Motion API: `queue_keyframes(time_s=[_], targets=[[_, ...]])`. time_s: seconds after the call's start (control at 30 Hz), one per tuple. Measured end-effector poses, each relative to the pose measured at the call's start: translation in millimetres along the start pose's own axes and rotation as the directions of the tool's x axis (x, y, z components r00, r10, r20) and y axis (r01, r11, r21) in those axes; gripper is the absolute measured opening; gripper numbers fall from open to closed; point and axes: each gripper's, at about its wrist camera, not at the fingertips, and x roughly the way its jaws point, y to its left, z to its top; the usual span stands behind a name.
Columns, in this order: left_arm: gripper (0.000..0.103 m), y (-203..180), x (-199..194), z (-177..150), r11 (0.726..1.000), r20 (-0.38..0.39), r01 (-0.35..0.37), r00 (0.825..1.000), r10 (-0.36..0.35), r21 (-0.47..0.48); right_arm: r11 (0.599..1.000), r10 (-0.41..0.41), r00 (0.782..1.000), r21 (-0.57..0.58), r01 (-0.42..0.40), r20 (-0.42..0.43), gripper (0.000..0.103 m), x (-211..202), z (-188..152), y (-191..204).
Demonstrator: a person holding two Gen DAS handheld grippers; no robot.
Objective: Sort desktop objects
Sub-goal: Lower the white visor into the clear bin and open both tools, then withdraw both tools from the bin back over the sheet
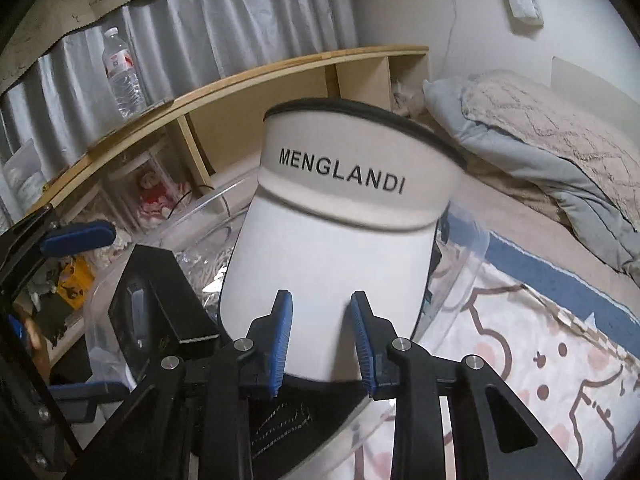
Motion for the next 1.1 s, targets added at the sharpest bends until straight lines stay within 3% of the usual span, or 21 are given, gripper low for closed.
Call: queue_keyframes(time_s=[0.1, 0.43, 0.5, 0.53, 0.57, 0.63, 0.73, 0.93, 1.1], targets=[[0.096, -1, -5, 2, 0.999, 0.002, -0.011, 1.0, 0.011, -0.038, 1.0, -0.004, 0.999, 0.002, 0.004, 0.037, 0.03, -14, -1, 2], [0.103, 1, -35, 17, 0.981, 0.036, -0.054, 0.997, 0.062, -0.187, 0.999, -0.019, 0.981, 0.037, 0.012, 0.196, 0.032, -94, 8, 3], [0.103, -2, -42, 21, 0.977, 0.041, -0.078, 0.995, 0.088, -0.199, 0.999, -0.032, 0.976, 0.03, 0.026, 0.214, 0.054, -107, 8, 4], [0.103, -3, -45, 23, 0.975, 0.044, -0.091, 0.994, 0.102, -0.205, 0.998, -0.054, 0.972, 0.02, 0.051, 0.229, 0.078, -113, 7, 6], [0.103, -4, -48, 25, 0.972, 0.046, -0.103, 0.992, 0.115, -0.21, 0.997, -0.073, 0.967, 0.005, 0.074, 0.246, 0.09, -120, 5, 8], [0.103, -8, -55, 29, 0.968, 0.061, -0.12, 0.989, 0.136, -0.22, 0.994, -0.096, 0.959, -0.019, 0.104, 0.268, 0.091, -132, 1, 11], [0.103, -11, -64, 34, 0.962, 0.077, -0.137, 0.984, 0.159, -0.238, 0.992, -0.108, 0.952, -0.028, 0.121, 0.285, 0.103, -145, -3, 12], [0.103, -23, -86, 44, 0.932, 0.091, -0.185, 0.971, 0.223, -0.311, 0.99, -0.121, 0.935, -0.033, 0.14, 0.334, 0.103, -177, -15, 12], [0.103, -40, -99, 47, 0.924, 0.097, -0.21, 0.963, 0.252, -0.321, 0.986, -0.135, 0.924, -0.045, 0.161, 0.357, 0.103, -202, -28, 10]])
